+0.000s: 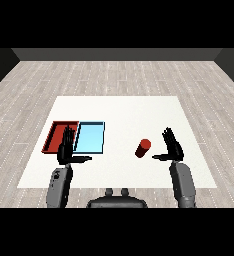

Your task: Pick the red can and put it in the red box

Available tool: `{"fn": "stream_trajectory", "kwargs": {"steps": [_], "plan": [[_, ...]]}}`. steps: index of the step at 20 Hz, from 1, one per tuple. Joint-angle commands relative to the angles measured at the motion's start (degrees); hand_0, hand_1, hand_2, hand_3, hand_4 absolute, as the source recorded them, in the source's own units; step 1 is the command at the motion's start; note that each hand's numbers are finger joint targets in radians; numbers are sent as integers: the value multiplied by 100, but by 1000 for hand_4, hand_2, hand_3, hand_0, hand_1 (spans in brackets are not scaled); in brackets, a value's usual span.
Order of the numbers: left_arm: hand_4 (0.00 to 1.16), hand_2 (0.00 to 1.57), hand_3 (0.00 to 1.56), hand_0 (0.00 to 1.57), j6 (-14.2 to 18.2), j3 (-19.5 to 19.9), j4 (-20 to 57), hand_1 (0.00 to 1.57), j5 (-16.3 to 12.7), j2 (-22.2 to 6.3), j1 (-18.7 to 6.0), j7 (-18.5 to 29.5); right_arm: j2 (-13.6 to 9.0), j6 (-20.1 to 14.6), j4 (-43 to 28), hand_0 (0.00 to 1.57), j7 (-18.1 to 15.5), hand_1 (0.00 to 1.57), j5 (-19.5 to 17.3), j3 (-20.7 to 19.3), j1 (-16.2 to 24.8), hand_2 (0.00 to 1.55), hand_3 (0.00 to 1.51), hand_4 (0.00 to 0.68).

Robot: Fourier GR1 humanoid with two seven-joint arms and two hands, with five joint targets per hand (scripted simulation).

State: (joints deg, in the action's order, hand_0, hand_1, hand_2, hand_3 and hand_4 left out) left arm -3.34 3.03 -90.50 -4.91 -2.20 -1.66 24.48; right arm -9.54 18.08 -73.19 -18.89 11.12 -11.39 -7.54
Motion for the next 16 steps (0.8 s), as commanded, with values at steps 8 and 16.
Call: {"fn": "stream_trajectory", "kwargs": {"steps": [8,16], "plan": [[0,0,0,0,-130,-46,-682,0,-196,-24,478,-281,516,-160,846,0,-320,0,-184,375,-350,0,0,0],[0,0,0,0,-65,75,-807,0,-302,-118,192,-685,198,193,2194,0,-1034,0,-258,171,-787,0,0,0]]}}
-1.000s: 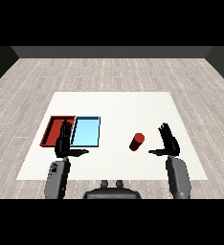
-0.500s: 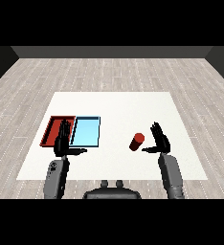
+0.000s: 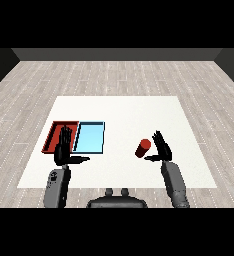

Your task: Pick the red can and put it in the red box

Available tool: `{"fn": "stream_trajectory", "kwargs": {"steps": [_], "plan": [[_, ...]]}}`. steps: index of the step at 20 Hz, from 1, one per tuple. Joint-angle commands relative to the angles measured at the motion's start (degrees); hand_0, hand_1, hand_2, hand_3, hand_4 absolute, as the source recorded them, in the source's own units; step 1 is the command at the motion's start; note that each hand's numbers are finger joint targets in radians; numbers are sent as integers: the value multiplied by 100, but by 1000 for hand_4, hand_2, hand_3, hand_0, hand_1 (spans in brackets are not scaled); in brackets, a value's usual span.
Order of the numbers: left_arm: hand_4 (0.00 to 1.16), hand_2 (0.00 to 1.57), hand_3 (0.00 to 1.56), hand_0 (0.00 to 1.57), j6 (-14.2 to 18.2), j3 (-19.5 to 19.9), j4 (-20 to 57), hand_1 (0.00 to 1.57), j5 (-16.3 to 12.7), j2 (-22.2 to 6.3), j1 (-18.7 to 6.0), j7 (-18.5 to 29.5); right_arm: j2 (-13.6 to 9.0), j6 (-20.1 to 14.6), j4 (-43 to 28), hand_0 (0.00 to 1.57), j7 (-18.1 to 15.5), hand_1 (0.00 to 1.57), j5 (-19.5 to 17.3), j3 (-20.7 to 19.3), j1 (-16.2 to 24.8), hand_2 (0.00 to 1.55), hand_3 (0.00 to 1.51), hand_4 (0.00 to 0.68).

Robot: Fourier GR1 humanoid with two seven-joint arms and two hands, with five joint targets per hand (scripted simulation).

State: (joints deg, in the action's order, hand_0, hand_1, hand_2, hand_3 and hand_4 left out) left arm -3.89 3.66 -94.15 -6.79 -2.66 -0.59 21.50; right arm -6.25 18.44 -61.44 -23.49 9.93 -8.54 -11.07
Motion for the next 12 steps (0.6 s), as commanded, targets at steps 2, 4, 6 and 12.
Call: {"fn": "stream_trajectory", "kwargs": {"steps": [2,4,6,12], "plan": [[0,0,0,0,73,-217,-104,0,219,116,196,86,158,-198,-6,0,65,0,1,119,-43,0,0,0],[0,0,0,0,219,-139,187,0,246,179,-56,231,2,127,226,0,-70,0,92,49,21,0,0,0],[0,0,0,0,201,-148,-241,0,202,56,-45,-227,238,-232,388,0,-140,0,-68,164,-235,0,0,0],[0,0,0,0,48,-2,29,0,130,-58,16,-16,230,-181,1444,0,-415,0,-55,53,-922,0,0,0]]}}
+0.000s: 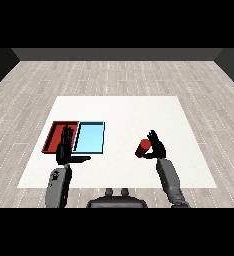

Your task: Pick the red can and put it in the red box

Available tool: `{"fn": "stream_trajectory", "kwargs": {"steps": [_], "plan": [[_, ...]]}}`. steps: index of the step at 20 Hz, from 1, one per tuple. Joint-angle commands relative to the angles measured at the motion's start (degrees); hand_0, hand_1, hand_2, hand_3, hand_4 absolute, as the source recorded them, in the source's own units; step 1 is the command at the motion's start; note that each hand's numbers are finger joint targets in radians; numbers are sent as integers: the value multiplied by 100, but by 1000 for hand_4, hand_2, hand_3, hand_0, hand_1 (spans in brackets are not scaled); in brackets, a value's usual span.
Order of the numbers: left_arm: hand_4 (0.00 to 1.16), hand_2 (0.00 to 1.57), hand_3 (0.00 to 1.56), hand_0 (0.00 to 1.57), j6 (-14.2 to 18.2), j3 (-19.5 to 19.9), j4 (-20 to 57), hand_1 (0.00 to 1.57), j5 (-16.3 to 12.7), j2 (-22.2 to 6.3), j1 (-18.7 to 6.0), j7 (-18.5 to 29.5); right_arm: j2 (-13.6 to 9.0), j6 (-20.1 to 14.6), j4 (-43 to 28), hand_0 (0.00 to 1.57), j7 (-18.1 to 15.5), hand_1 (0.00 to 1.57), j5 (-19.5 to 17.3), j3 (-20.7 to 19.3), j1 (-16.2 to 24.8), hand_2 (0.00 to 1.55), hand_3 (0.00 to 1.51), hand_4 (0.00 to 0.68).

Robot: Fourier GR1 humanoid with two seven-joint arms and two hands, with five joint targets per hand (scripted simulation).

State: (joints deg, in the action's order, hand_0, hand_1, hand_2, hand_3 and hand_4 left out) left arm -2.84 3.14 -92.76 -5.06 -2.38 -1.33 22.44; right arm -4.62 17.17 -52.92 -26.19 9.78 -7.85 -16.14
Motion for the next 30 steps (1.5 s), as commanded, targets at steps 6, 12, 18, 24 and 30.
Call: {"fn": "stream_trajectory", "kwargs": {"steps": [6,12,18,24,30], "plan": [[0,0,0,0,-20,-10,335,0,92,19,-66,313,195,-211,-699,0,476,0,51,302,141,0,0,0],[0,0,0,0,274,-321,35,0,223,228,453,529,165,-196,485,0,184,0,29,106,-639,0,0,0],[0,0,0,0,60,-55,21,0,51,20,66,189,385,-239,1340,0,-444,0,-103,142,-868,0,0,0],[0,0,0,0,164,-384,-182,0,196,224,606,477,412,-849,749,0,-139,0,-438,381,-514,0,0,0],[0,0,0,0,-31,163,252,0,-113,-130,-204,101,457,-1900,1034,1462,84,1462,-372,302,-875,1459,1423,611]]}}
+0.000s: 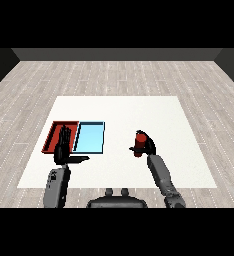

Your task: Pick the red can and put it in the red box

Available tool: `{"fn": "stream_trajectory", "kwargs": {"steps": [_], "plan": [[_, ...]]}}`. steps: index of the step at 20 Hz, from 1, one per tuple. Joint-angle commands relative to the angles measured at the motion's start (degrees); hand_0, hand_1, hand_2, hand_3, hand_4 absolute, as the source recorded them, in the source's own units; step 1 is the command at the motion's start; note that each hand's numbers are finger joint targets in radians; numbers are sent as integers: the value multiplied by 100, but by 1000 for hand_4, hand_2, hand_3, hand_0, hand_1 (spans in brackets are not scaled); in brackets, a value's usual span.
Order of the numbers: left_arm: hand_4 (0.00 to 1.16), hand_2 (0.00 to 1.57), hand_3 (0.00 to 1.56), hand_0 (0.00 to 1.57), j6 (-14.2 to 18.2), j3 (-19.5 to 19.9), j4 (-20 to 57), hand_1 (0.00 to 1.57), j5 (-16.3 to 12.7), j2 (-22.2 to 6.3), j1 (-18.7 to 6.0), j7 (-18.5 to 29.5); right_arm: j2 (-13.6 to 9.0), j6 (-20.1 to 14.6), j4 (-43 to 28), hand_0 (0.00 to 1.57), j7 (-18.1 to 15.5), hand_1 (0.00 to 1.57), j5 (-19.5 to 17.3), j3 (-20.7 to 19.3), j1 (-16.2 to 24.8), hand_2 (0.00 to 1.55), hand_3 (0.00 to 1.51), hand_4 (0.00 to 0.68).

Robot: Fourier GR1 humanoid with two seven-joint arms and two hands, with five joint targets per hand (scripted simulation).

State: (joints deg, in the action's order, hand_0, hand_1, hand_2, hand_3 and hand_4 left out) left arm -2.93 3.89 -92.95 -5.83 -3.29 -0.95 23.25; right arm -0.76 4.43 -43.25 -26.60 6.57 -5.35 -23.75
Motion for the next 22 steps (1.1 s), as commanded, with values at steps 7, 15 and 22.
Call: {"fn": "stream_trajectory", "kwargs": {"steps": [7,15,22], "plan": [[0,0,0,0,-101,-237,-464,0,-29,106,430,-105,70,-926,749,1460,-134,1460,-243,140,-746,1446,1401,587],[0,0,0,0,14,-304,125,0,199,181,25,165,-328,-425,-866,1437,356,1437,-298,236,-50,1433,1369,615],[0,0,0,0,101,-558,29,0,347,283,-121,-176,-239,-604,-2738,1436,1004,1436,-369,582,630,1428,1376,622]]}}
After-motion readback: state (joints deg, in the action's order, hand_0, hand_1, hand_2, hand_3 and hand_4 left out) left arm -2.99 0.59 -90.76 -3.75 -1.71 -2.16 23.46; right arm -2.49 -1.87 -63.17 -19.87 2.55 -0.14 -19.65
